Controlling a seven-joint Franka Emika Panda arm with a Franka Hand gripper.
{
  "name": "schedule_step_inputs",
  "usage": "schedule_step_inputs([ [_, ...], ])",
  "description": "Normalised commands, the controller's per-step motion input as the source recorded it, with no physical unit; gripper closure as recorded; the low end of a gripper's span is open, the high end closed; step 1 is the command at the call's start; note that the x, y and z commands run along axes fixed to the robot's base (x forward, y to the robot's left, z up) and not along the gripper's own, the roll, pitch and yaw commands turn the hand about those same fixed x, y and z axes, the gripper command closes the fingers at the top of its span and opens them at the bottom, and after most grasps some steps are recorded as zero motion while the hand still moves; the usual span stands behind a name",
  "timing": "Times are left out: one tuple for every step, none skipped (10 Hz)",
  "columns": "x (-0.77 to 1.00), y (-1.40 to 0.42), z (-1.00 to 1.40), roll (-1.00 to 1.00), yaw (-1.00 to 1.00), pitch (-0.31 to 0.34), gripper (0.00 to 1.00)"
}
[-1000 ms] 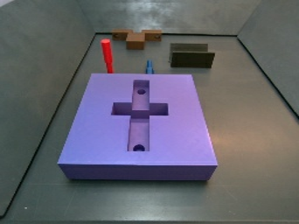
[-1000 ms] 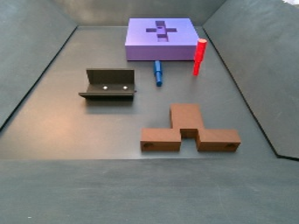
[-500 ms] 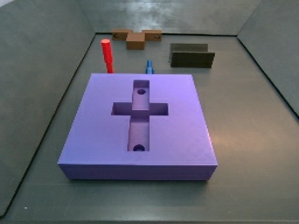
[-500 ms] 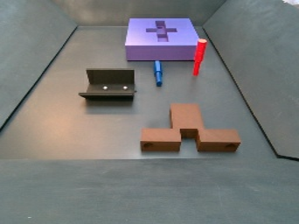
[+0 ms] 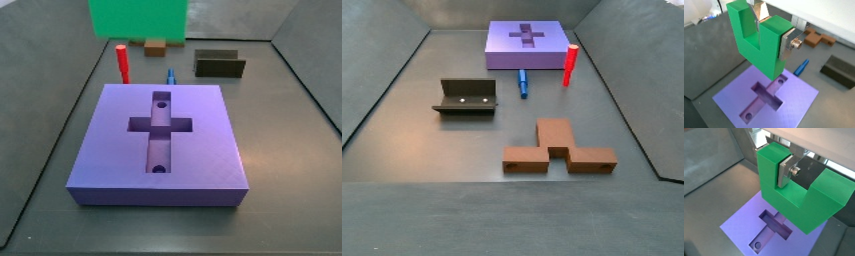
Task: Pick up the green object. Move up. Move to above the board. Insert the green object.
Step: Insert the green object.
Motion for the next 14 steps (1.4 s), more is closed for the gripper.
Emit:
schedule_step_inputs([
  [0.34,0.0,-1.0,0.1,0.23,-0.029,1.0],
  [0.33,0.0,-0.35,0.45,0.3,0.0,1.0],
  [0.25,-0.02,-0.41,0.42,0.33,0.0,1.0],
  [0.2,-0.06,-0.65,0.31,0.35,0.0,1.0],
  [0.0,-0.07,-0.2,0.27,0.0,0.037,1.0],
  [0.0,-0.1,-0.02,0.01,0.0,0.0,1.0],
  [0.0,0.0,-0.37,-0.11,-0.15,-0.214,1.0],
  [0.0,0.09,-0.32,-0.26,-0.22,-0.329,1.0],
  [0.0,0.1,-0.23,-0.31,-0.21,-0.363,1.0],
  [0.01,0.11,-0.23,-0.3,-0.19,-0.366,1.0],
  [0.0,0.01,-0.34,-0.17,-0.14,-0.397,1.0],
  [-0.09,-0.04,-0.13,0.15,0.0,-0.28,1.0],
  [-0.04,-0.09,-0.15,0.34,0.1,-0.133,1.0],
  [0.0,-0.06,-0.35,0.34,0.2,-0.097,1.0],
])
